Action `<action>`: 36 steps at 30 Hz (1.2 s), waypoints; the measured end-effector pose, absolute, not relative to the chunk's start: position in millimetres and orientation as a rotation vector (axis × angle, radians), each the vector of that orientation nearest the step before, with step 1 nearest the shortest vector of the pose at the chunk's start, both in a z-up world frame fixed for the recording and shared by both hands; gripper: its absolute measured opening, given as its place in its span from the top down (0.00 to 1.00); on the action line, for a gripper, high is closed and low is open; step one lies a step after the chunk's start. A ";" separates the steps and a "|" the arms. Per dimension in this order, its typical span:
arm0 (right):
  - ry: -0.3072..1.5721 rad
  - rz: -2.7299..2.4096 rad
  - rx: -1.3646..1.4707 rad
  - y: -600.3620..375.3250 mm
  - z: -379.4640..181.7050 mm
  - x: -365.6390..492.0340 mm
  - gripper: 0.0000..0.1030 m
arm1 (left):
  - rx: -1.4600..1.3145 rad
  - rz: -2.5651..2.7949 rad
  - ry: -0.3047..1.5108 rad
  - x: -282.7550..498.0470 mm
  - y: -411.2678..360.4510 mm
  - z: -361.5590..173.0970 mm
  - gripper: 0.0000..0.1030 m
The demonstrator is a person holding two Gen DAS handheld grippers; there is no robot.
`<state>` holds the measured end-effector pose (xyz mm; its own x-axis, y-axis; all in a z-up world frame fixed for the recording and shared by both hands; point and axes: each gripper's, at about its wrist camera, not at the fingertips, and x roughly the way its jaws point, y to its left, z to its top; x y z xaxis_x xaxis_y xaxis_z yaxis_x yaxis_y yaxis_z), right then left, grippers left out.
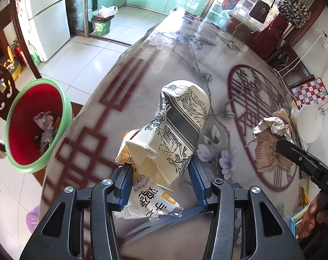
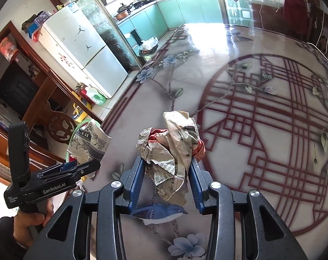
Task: Collect trash
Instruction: 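Carry the wrapper and cup in the left tool while the right tool carries brown paper to the bin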
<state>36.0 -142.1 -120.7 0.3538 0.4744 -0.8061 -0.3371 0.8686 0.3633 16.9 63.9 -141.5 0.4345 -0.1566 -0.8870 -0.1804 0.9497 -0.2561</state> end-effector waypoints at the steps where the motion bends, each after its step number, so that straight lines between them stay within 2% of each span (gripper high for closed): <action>1: 1.091 0.530 0.143 -139.9 -120.6 35.2 0.63 | -0.334 0.017 1.127 16.8 65.1 -141.5 0.55; 21: 1.086 0.572 0.139 -108.6 -117.3 32.1 0.63 | -0.350 0.033 1.108 9.8 88.4 -135.0 0.54; 36: 1.049 0.615 0.112 -54.4 -97.6 20.6 0.63 | -0.391 0.098 1.065 -4.7 152.9 -123.6 0.54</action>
